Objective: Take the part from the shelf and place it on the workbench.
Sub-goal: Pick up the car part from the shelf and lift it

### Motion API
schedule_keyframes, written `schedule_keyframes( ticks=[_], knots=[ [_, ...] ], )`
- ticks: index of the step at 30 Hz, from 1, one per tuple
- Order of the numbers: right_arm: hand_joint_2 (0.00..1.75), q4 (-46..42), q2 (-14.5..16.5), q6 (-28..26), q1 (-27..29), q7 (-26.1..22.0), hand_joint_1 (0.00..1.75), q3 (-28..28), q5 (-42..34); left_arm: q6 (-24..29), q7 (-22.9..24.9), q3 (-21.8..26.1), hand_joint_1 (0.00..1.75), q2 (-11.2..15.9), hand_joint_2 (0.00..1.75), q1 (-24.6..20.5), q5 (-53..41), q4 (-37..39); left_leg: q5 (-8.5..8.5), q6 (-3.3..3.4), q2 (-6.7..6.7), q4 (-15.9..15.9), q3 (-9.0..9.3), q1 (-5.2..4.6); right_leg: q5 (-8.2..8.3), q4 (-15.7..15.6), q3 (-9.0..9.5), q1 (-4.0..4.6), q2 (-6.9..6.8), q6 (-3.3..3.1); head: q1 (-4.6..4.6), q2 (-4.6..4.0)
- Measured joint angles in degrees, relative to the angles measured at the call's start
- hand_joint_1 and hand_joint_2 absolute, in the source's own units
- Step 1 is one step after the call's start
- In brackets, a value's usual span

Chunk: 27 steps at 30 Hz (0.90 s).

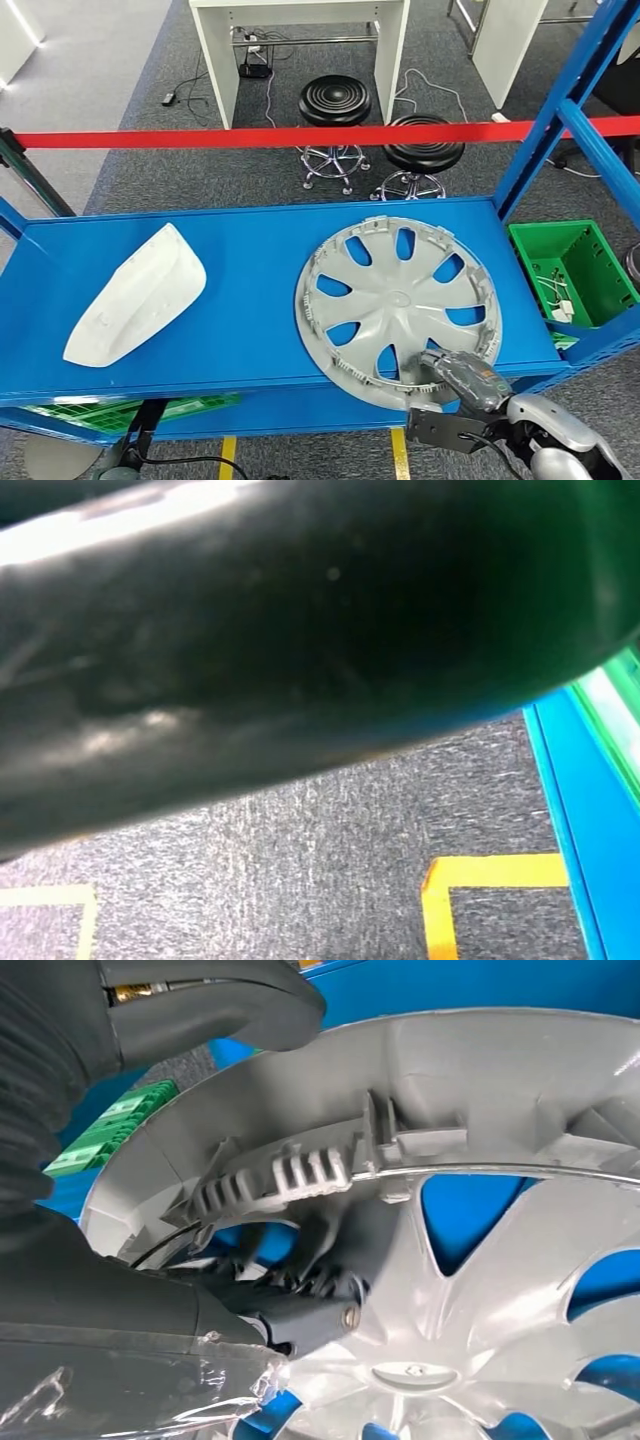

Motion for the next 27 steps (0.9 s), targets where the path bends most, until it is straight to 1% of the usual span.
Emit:
schedule_keyframes(
  ticks=[1,2,3,4,5,7,8,9,10,11,12,13,14,15,16,17,18,19,20,21,23,24,25,26,27],
  knots=[
    [1.75,0.06,0.0,-0.05,0.0,-0.06,1.75,-0.01,-0.01,0.0,0.01,0.03,0.0,0.04,0.0,0.01,0.01,0.0,1.93,-0.11,0.02,-2.76,1.35,0.12,0.0,0.02,0.04,-0.11,0.04,0.13,0.01,0.0],
    [1.75,0.1,0.0,-0.15,-0.01,-0.1,1.75,-0.02,-0.02,0.01,0.01,0.05,0.0,0.07,0.0,0.0,0.0,0.0,4.0,-0.28,0.07,-6.56,3.22,0.32,-0.01,0.07,0.08,-0.16,0.1,0.36,-0.01,0.0],
    [1.75,0.12,-0.02,-0.3,-0.03,-0.14,1.75,-0.07,-0.02,0.01,0.01,0.06,0.0,0.07,0.0,-0.04,-0.01,0.0,5.32,-0.39,0.02,-10.29,5.02,0.46,-0.08,0.29,0.0,-0.12,0.19,0.69,-0.07,0.0],
    [1.75,0.14,-0.06,-0.47,-0.03,-0.17,1.75,-0.13,-0.02,0.0,0.01,0.06,0.0,0.05,0.0,-0.09,-0.01,0.01,6.07,-0.25,-0.06,-12.96,6.26,0.57,-0.1,0.41,-0.12,-0.01,0.29,1.09,-0.06,0.0],
    [1.75,0.16,-0.11,-0.64,0.02,-0.2,1.75,-0.19,-0.02,0.0,0.01,0.07,0.0,0.01,0.0,-0.12,-0.02,0.01,6.18,0.01,-0.14,-14.34,6.83,0.59,-0.07,0.45,-0.24,0.12,0.37,1.46,-0.12,0.0],
    [1.75,0.24,-0.19,-0.9,0.27,-0.27,1.75,-0.23,-0.03,-0.01,0.02,0.11,0.0,-0.04,0.0,-0.09,-0.02,0.01,6.07,1.0,-0.27,-14.68,6.79,0.48,0.14,0.16,-0.29,0.12,0.45,2.08,-0.12,0.0],
    [1.75,0.28,-0.2,-0.96,0.46,-0.31,1.75,-0.21,-0.02,0.0,0.03,0.14,0.0,-0.07,0.0,-0.06,-0.02,0.0,6.16,1.41,-0.24,-14.73,6.78,0.5,-0.03,0.29,-0.44,0.03,0.39,2.33,-0.15,0.0],
    [1.75,0.34,-0.2,-1.01,0.65,-0.38,1.75,-0.19,-0.02,0.01,0.03,0.17,0.0,-0.07,0.0,-0.06,-0.02,0.0,6.26,1.82,-0.21,-14.78,6.78,0.54,-0.77,1.28,-0.96,-0.04,0.28,2.56,-0.02,0.0],
    [1.75,0.42,-0.2,-1.04,0.81,-0.44,1.75,-0.16,-0.02,0.01,0.03,0.2,0.0,-0.05,0.0,-0.09,-0.02,0.0,6.35,2.15,-0.18,-14.84,6.76,0.6,-2.11,3.47,-2.04,-0.07,0.18,2.74,0.05,0.0],
    [1.75,0.52,-0.2,-1.06,1.0,-0.51,1.75,-0.13,-0.02,0.02,0.03,0.24,0.0,-0.03,0.0,-0.09,-0.02,0.0,6.36,2.37,-0.16,-14.84,6.73,0.57,-3.92,6.9,-3.7,-0.07,0.07,2.86,0.18,0.0],
    [1.75,0.62,-0.2,-1.09,1.17,-0.58,1.75,-0.07,-0.02,0.02,0.03,0.28,0.0,0.01,0.0,-0.08,-0.02,0.0,6.35,2.52,-0.16,-14.83,6.69,0.5,-5.77,10.98,-5.61,-0.06,0.03,2.94,0.28,0.0],
    [1.75,0.7,-0.2,-1.12,1.34,-0.64,1.75,0.01,-0.01,0.01,0.03,0.3,0.0,0.02,0.0,-0.06,-0.02,0.01,6.32,2.6,-0.16,-14.82,6.67,0.42,-7.04,14.55,-7.37,-0.06,0.03,2.96,0.28,0.0],
    [1.75,0.79,-0.2,-1.16,1.5,-0.72,1.75,0.09,0.01,0.01,0.03,0.32,0.0,0.02,0.0,-0.04,-0.02,0.01,6.28,2.66,-0.16,-14.81,6.69,0.35,-7.35,16.64,-8.47,-0.06,0.03,2.94,0.29,0.0],
    [1.75,0.85,-0.2,-1.24,1.64,-0.84,1.75,0.16,0.05,0.0,0.03,0.33,0.0,0.01,0.0,-0.03,-0.02,0.01,6.23,2.68,-0.18,-14.8,6.74,0.32,-6.53,16.5,-8.52,-0.06,0.03,2.86,0.3,0.0],
    [1.75,0.89,-0.2,-1.34,1.73,-0.98,1.75,0.2,0.09,0.0,0.03,0.34,0.0,0.01,0.0,-0.03,-0.02,0.01,6.15,2.64,-0.22,-14.79,6.85,0.32,-4.77,14.11,-7.49,-0.07,0.03,2.76,0.3,0.0],
    [1.75,0.91,-0.2,-1.49,1.78,-1.13,1.75,0.2,0.13,0.0,0.02,0.36,0.0,0.01,0.0,-0.04,-0.01,0.0,6.03,2.52,-0.25,-14.78,7.0,0.34,-2.59,10.19,-5.65,-0.09,0.02,2.66,0.31,0.0],
    [1.75,0.91,-0.19,-1.7,1.77,-1.25,1.75,0.18,0.16,0.0,0.02,0.37,0.0,0.01,0.0,-0.05,-0.01,0.0,5.89,2.31,-0.29,-14.73,7.07,0.24,-1.06,6.3,-3.62,-0.05,0.04,2.59,0.32,0.0],
    [1.75,0.86,-0.17,-1.97,1.75,-1.36,1.75,0.15,0.19,0.0,0.01,0.39,0.0,0.02,0.0,-0.06,0.01,0.0,5.8,2.04,-0.33,-14.66,7.06,0.15,-0.18,3.32,-2.09,-0.01,0.09,2.48,0.31,0.0],
    [1.75,0.76,-0.16,-2.28,1.76,-1.44,1.75,0.13,0.22,0.0,0.01,0.4,0.0,0.02,0.0,-0.06,0.03,0.01,5.8,1.76,-0.35,-14.63,6.99,0.05,0.04,1.7,-1.25,0.04,0.17,2.33,0.25,0.0],
    [1.75,0.66,-0.14,-2.58,1.82,-1.51,1.75,0.11,0.26,0.0,0.01,0.4,0.0,0.03,0.0,-0.05,0.04,0.01,5.87,1.47,-0.37,-14.66,6.88,-0.01,-0.25,1.35,-1.05,0.16,0.25,2.11,0.18,0.0],
    [1.75,0.33,-0.11,-3.02,1.97,-1.62,1.75,0.01,0.3,0.0,0.01,0.4,0.0,0.0,0.0,-0.04,0.09,0.01,5.82,0.84,-0.33,-14.75,6.88,0.12,-0.18,1.17,-1.18,0.15,0.3,1.39,0.05,0.0],
    [1.75,0.21,-0.11,-3.13,2.02,-1.65,1.75,-0.1,0.3,0.0,0.01,0.4,0.0,-0.06,0.0,-0.05,0.1,0.01,5.23,0.54,-0.25,-14.17,6.63,0.17,-0.15,1.06,-1.14,0.1,0.27,0.96,-0.06,0.0],
    [1.75,0.07,-0.11,-3.25,2.04,-1.67,1.75,-0.21,0.31,0.0,0.01,0.39,0.0,-0.11,0.0,-0.08,0.12,0.01,4.07,0.29,-0.17,-12.54,5.91,0.17,-0.08,0.92,-1.08,0.02,0.21,0.59,-0.15,0.0],
    [1.75,-0.08,-0.1,-3.4,2.09,-1.67,1.75,-0.29,0.32,0.0,0.01,0.39,0.0,-0.15,0.0,-0.09,0.13,0.01,2.39,0.13,-0.08,-9.67,4.57,0.17,-0.05,0.84,-1.07,-0.02,0.15,0.32,-0.26,0.0],
    [1.75,-0.2,-0.08,-3.62,2.21,-1.68,1.75,-0.37,0.41,0.01,0.01,0.39,0.0,-0.16,0.0,-0.07,0.14,0.01,0.49,0.06,-0.05,-5.82,2.75,0.14,-0.06,0.84,-1.11,0.02,0.1,0.13,-0.36,0.0]
  ],
)
